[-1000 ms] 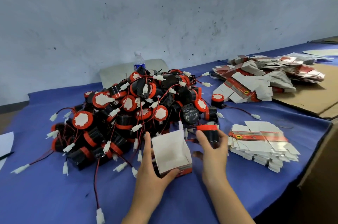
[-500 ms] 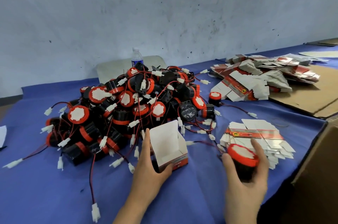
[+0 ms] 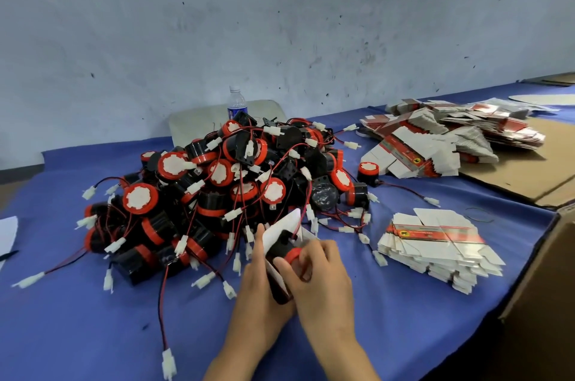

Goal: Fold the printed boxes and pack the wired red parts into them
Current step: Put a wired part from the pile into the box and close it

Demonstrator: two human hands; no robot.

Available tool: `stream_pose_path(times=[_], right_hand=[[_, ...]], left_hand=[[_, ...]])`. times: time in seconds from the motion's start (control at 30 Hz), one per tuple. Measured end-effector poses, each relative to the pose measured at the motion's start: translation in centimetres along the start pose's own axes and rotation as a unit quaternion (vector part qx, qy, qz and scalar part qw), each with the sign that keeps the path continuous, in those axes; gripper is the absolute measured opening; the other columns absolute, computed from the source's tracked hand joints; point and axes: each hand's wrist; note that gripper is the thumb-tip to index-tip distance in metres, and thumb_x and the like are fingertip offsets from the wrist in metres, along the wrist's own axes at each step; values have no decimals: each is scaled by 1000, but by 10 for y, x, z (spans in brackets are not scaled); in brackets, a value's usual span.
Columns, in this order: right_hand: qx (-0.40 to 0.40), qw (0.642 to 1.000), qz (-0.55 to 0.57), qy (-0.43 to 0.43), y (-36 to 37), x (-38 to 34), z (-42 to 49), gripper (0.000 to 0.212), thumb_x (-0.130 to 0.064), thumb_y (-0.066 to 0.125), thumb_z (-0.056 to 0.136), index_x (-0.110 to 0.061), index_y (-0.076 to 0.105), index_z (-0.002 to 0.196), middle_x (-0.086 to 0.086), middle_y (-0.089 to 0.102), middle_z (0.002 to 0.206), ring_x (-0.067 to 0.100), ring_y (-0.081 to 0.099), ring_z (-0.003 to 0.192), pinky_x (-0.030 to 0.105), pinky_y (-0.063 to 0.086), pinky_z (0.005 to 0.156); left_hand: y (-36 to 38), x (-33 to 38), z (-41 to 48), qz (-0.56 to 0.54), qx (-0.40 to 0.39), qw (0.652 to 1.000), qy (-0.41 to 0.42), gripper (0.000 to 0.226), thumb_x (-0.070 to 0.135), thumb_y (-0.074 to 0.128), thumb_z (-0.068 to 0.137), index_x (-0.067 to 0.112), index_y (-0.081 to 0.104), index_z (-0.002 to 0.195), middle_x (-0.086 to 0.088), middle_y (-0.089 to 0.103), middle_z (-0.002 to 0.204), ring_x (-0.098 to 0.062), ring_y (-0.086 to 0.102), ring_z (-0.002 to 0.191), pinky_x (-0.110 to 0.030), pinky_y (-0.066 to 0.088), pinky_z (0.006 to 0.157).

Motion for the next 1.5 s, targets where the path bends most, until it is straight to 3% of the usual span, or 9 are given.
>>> stream_pose_path(times=[0.1,0.3,0.57,0.77,0.97,1.17,1.3,1.4,1.5], right_hand=[[-54,996,-77,3,-8,4,6,42,-65,56,79,-26,40,76,-8,44,82,12,48,66,25,35,53],[-151,984,-44,-89,-32,7,24,15,-33,54,87,-33,49,100,-12,56,95,10,52,80,37,48,70],[-252,943,-150,-157,-39,5,40,31,-35,48,95,-47,50,123,-10,54,122,20,56,103,33,49,73],[-250,937,-172,-171,-43,6,54,28,-39,39,101,-37,53,125,-11,57,121,17,54,110,35,48,80],[-96,902,-294,-302,-36,4,43,39,-21,89,54,-32,72,88,-9,62,73,13,56,50,20,34,42],[-27,916,-297,-268,-44,-6,48,43,-13,91,36,-24,71,72,-6,57,56,16,50,40,16,18,42],[-111,879,-383,-261,-47,-22,59,20,-13,70,78,-17,62,96,0,57,73,24,55,60,25,12,44],[-200,858,-418,-219,-40,-26,65,16,-10,44,96,-13,56,107,5,62,95,28,59,84,31,22,53],[-217,842,-433,-239,-30,-29,64,20,-4,46,91,-12,46,73,2,56,78,22,48,66,27,18,51]], left_hand=[[1,-1,1,8,-3,1000,15,118,33,83,69,75,-9,129,61,34,101,33,36,97,1,37,77],[-3,-1,-2,-27,17,999,-12,110,68,70,59,67,-7,137,39,49,119,10,47,111,-13,39,77],[4,-10,1,-8,-5,1000,-12,119,36,86,67,67,-4,139,51,46,111,12,54,101,-11,45,71],[3,-11,2,-2,12,999,-45,121,58,79,60,69,-16,134,-5,55,136,-25,55,117,-20,43,75],[3,-9,3,-20,11,998,-54,120,59,79,59,62,-10,140,11,50,141,-13,56,116,-6,44,73],[2,-9,2,-18,20,999,-21,122,44,83,65,69,-15,134,28,37,145,2,44,127,-5,36,83],[5,-10,4,-6,-6,1000,-12,122,40,85,66,70,-12,134,65,26,114,38,29,105,9,33,73],[4,-7,2,-10,-8,1000,-20,121,42,85,65,70,-9,135,56,39,115,29,40,106,8,33,72],[2,-3,1,-13,-10,999,-34,122,42,85,65,71,-11,133,43,47,116,5,54,105,6,36,72]])
Point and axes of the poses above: each hand's wrist, its own z-axis towards the middle knuckle, its own y-axis out of the palm, x = y × z
